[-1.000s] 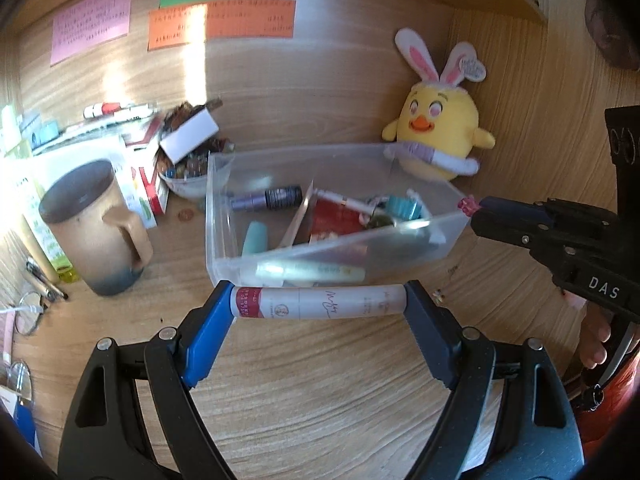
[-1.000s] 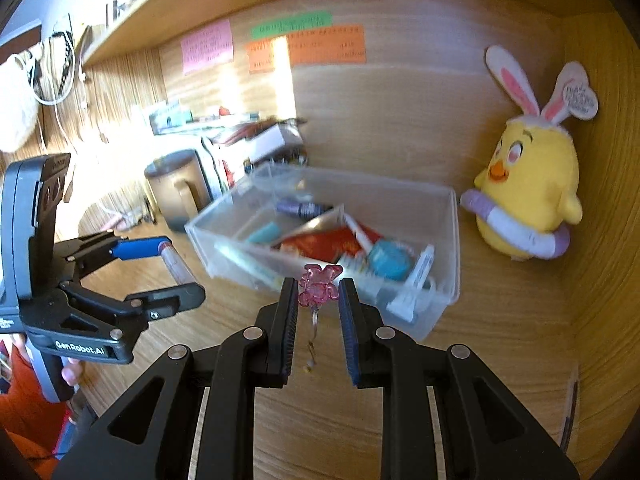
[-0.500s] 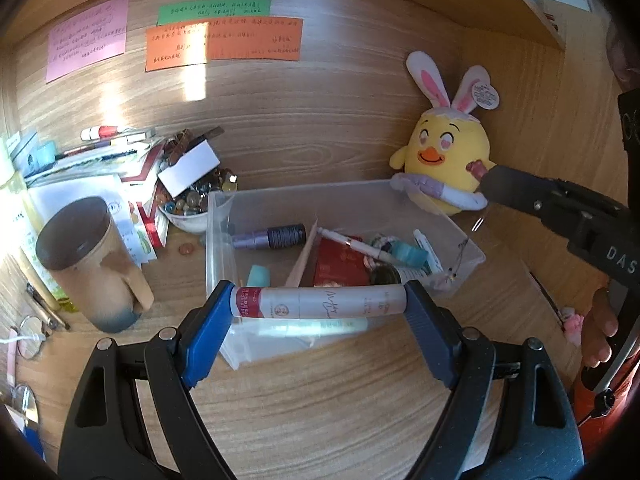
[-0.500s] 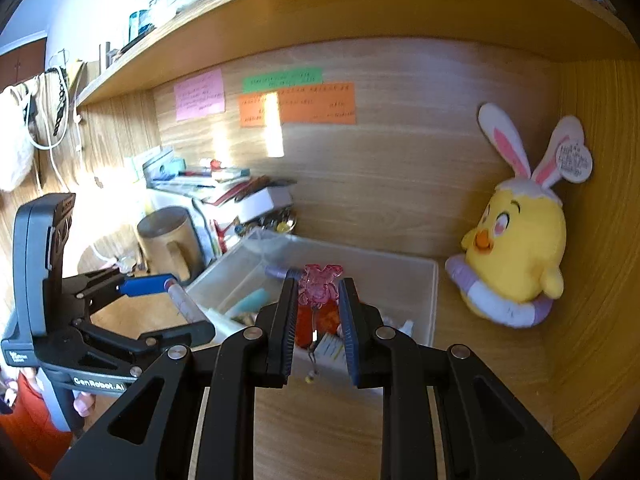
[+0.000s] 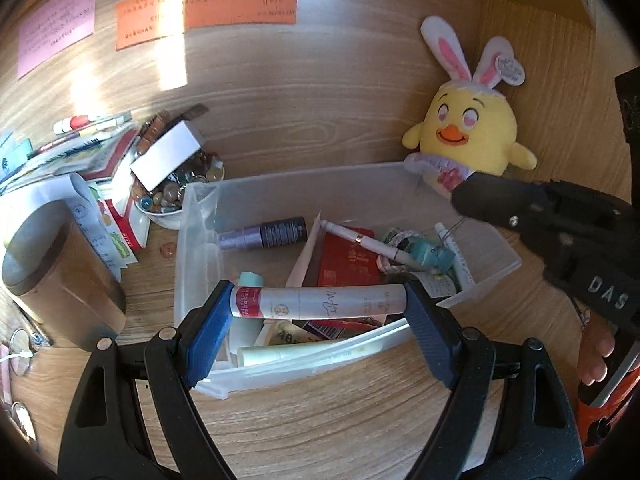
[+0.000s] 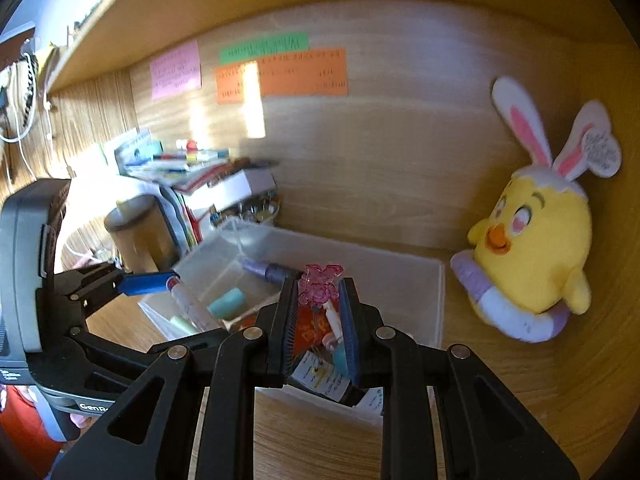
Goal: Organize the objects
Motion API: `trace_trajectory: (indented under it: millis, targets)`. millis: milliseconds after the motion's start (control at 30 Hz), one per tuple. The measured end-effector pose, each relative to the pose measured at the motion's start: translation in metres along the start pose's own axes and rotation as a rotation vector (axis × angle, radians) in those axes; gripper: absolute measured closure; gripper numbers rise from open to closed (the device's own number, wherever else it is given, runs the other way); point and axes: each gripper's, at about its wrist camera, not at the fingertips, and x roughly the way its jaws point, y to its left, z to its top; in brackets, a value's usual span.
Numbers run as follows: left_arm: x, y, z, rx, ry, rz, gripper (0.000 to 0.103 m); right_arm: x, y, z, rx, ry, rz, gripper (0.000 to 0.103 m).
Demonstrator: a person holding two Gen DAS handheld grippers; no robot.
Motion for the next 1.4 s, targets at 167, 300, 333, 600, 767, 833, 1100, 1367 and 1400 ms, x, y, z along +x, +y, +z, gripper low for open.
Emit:
trace_trajectory:
  millis: [167,300,333,600,767,833,1100,1367,1400]
  targets:
    - [0.010,0.003,-0.002,-0.007,0.031,-0.015,0.019,0.023,-0.005,-0.010,0.007,0.073,0.025,0.084]
    - [0.013,0.006,-0.003,-0.021,0.037,-0.034,0.016,0.038,-0.007,-0.018,0.011,0.131,0.043,0.084]
    - [0.012,0.006,-0.003,-0.023,0.037,-0.039,0.015,0.041,-0.008,-0.020,0.012,0.144,0.048,0.084]
    - [0.004,0.006,-0.005,-0.020,0.016,-0.044,0.015,0.047,-0.010,-0.022,0.014,0.188,0.050,0.079]
    - [-0.010,0.006,-0.004,-0.022,-0.017,-0.048,0.015,0.037,-0.010,-0.019,0.014,0.162,0.030,0.067]
    - [-0.015,0.006,-0.004,-0.022,-0.032,-0.047,0.014,0.031,-0.010,-0.018,0.013,0.151,0.024,0.063]
    - [-0.038,0.006,-0.009,-0.025,-0.089,-0.035,0.011,0.001,-0.009,-0.018,0.005,0.088,-0.008,0.052]
    - [-0.050,0.004,-0.022,-0.026,-0.116,-0.014,0.004,-0.024,-0.010,-0.028,0.023,0.026,-0.033,0.026]
    - [-0.051,0.004,-0.023,-0.028,-0.119,-0.011,0.004,-0.026,-0.010,-0.029,0.024,0.025,-0.032,0.026]
